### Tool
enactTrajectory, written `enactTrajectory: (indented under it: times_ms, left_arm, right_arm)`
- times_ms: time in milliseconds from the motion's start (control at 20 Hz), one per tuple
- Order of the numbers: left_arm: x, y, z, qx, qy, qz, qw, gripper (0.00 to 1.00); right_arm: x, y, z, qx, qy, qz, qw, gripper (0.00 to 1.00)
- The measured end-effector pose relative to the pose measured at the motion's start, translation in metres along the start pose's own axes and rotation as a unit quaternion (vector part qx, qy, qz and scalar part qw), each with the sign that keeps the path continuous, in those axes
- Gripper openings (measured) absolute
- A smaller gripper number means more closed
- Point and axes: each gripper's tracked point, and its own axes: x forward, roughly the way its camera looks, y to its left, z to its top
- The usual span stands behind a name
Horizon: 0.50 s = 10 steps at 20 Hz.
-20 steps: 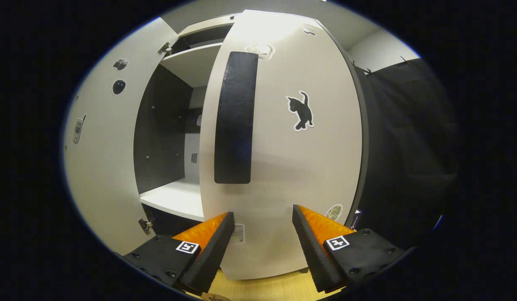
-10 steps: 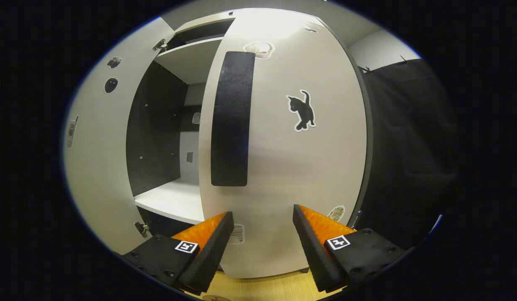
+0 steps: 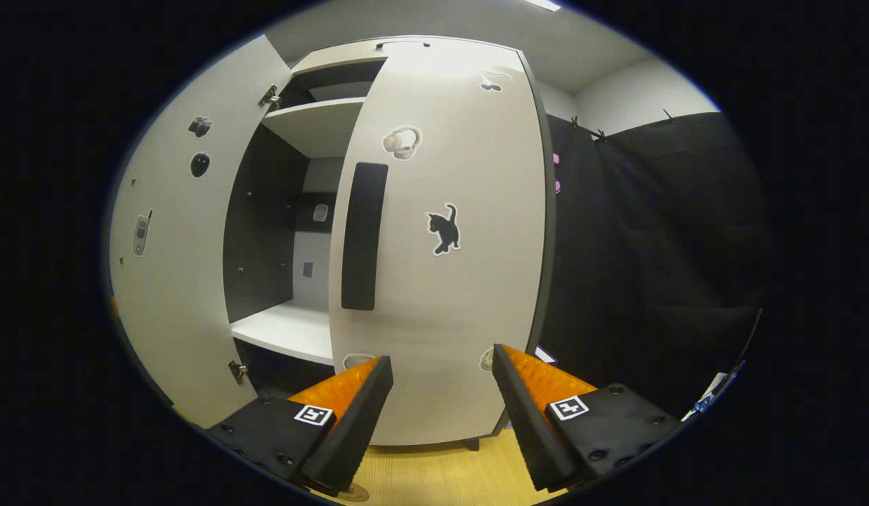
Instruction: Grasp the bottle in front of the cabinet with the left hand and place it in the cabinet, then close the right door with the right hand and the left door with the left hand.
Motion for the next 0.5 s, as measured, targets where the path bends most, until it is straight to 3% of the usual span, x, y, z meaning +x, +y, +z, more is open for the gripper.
enactTrajectory:
  times_ms: [150,500]
  left_arm:
    - [0.003,-0.010,0.001,0.006,0.007,-0.011,1.000,0.90]
    - [0.003,-0.048,-0.008,0.009,0.010,-0.043,0.999,0.93]
  right_arm:
    - [-0.029,-0.011,0.011,-0.004,-0.012,-0.013,1.000,0.96]
    - [-0.083,-0.040,0.038,0.004,-0.038,-0.034,0.999,0.95]
